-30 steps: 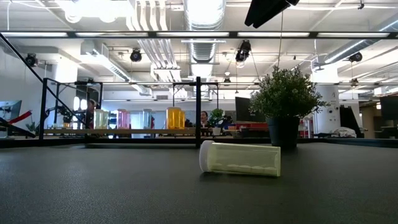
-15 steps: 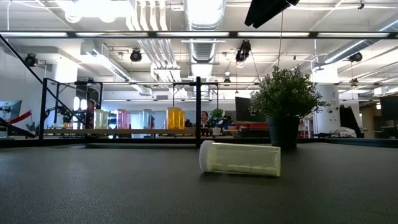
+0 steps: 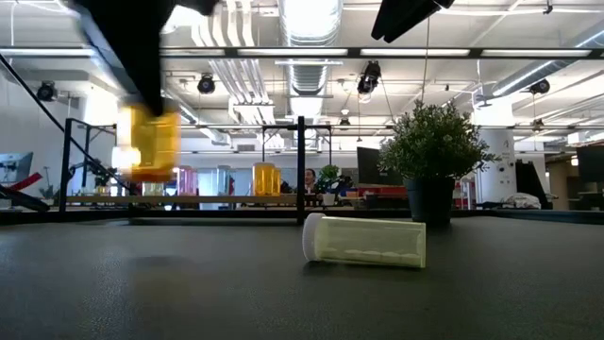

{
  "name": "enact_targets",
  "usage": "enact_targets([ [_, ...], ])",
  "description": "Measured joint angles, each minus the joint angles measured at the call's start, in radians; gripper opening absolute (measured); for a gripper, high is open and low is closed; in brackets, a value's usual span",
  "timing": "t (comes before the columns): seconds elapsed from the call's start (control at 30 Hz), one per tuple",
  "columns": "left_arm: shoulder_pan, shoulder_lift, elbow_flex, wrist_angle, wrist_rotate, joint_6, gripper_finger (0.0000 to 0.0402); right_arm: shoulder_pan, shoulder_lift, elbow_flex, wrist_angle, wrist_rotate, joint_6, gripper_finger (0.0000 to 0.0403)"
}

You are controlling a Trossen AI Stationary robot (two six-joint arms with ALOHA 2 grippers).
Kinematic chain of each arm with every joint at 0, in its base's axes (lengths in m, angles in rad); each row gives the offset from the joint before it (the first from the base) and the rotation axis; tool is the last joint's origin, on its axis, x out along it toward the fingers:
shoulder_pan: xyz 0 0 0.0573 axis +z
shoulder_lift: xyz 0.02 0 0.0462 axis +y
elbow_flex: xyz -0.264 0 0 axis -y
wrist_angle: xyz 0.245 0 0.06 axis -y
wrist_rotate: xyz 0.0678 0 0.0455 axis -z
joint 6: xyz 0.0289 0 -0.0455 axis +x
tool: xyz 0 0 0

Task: Pick and place medicine bottles onto shelf by color
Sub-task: Put the orange medicine bottle on the shelf aligned with the other orange medicine bottles

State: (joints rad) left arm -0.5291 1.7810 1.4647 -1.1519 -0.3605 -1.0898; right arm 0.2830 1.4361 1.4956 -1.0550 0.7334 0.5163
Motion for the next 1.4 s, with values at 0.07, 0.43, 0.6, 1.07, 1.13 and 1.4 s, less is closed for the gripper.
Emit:
enact_targets([
  [0.07, 0.067, -0.009, 0.0, 0.005, -0.027, 0.126, 0.0194, 0.0, 0.0, 0.0, 0.0, 0.0, 0.0, 0.0235],
  [0.43, 0.35, -0.013, -0.007, 0.106, -0.058, 0.562, 0.0195, 0.0, 0.0, 0.0, 0.0, 0.0, 0.0, 0.0235],
  [0.6, 0.448, -0.03, -0.012, 0.155, -0.041, 0.654, 0.0196, 0.0, 0.0, 0.0, 0.0, 0.0, 0.0, 0.0235],
  [1.07, 0.692, -0.065, -0.032, 0.223, 0.109, 0.866, 0.0196, 0.0, 0.0, 0.0, 0.0, 0.0, 0.0, 0.0235],
  [1.13, 0.727, -0.064, -0.045, 0.244, 0.134, 0.9, 0.0196, 0.0, 0.0, 0.0, 0.0, 0.0, 0.0, 0.0235],
  [1.4, 0.846, -0.065, -0.064, 0.297, 0.189, 0.983, 0.0196, 0.0, 0.0, 0.0, 0.001, 0.0, 0.0, 0.0235],
])
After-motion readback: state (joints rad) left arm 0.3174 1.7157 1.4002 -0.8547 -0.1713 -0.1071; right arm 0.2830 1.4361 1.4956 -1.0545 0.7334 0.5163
